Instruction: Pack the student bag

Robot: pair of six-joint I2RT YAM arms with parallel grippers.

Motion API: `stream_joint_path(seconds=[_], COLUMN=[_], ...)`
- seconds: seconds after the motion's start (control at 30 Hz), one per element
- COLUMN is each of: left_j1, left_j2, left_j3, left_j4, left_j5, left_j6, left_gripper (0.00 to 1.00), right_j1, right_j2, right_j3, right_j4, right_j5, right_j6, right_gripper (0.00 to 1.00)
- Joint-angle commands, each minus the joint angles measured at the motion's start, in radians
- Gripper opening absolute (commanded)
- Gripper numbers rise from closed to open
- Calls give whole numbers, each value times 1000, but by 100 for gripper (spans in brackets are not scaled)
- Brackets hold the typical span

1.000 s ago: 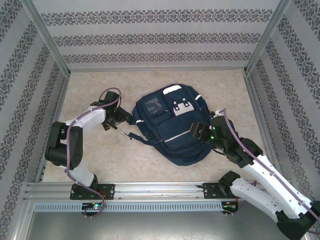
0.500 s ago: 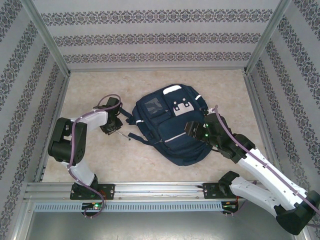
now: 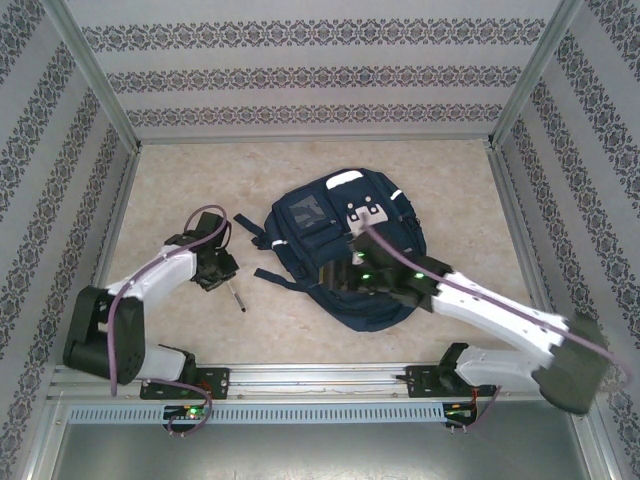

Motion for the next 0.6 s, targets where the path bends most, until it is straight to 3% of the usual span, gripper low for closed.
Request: stream_joint_path(seconds=[0.0, 0.2, 0.4, 0.5, 0.57], left_j1=[-14, -26, -35, -38, -37], left_j2=[-83, -175, -219, -251, -268], left_j3=[-18, -50, -55, -73, -79], left_j4=[-58, -44, -64, -56, -59], left_j5=[79, 176, 197, 209, 210], left_j6=[2, -33, -35, -47, -48], left_gripper=[15, 15, 16, 16, 15], right_j1=[108, 222, 235, 230, 230], right_j2=[172, 481, 643, 704, 736], right_j3=[83, 211, 313, 351, 367], right_j4=[169, 446, 454, 436, 471], right_j5=[-106, -194, -156, -163, -199], right_j6=[-30, 104, 124, 126, 147], right_gripper=[59, 61, 60, 53, 40])
